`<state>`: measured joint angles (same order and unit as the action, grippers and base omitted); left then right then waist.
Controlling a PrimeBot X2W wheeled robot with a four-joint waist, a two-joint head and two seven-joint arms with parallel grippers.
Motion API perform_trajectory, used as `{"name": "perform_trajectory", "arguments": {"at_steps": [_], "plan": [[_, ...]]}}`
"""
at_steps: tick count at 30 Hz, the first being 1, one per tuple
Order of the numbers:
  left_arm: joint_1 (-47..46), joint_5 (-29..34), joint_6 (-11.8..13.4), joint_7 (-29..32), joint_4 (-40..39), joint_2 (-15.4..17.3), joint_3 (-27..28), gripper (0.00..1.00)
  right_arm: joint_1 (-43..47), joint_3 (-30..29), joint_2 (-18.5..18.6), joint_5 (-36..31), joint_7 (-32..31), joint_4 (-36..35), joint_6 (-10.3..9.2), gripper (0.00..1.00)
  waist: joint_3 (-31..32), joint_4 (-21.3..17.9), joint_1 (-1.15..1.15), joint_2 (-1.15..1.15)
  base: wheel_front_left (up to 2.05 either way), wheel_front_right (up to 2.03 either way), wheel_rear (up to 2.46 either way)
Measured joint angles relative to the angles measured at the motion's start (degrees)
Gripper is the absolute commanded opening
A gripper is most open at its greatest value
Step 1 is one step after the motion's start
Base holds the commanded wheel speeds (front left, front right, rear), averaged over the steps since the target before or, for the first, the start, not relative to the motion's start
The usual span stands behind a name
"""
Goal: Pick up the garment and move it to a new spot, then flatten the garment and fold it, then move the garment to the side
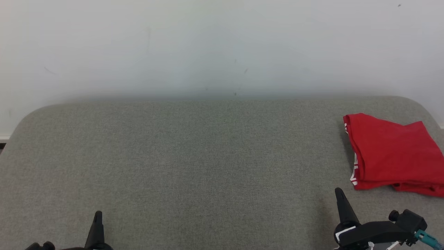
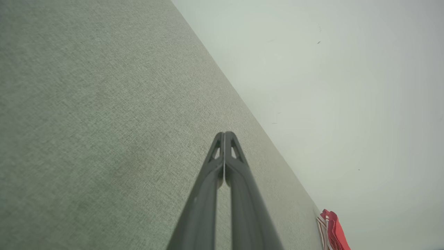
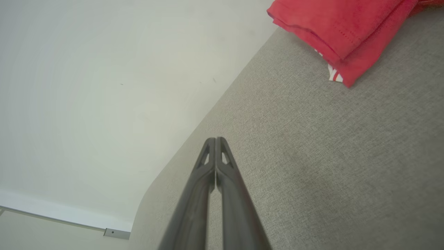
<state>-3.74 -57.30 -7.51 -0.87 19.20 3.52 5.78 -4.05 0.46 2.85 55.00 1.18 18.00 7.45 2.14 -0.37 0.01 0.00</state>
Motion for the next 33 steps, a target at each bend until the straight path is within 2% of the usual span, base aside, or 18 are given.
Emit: {"name": "perform_trajectory", "arguments": {"at_steps": [33], "plan": [[-4.8,-17.2,0.0,6.2,0.8,-0.4,2.8,0.00,-3.5,-1.9,0.0,19.6,-1.7,0.3,0.00,0.00,-1.0,0.2,-0.01,0.00,0.00,0.00,0.00]]}}
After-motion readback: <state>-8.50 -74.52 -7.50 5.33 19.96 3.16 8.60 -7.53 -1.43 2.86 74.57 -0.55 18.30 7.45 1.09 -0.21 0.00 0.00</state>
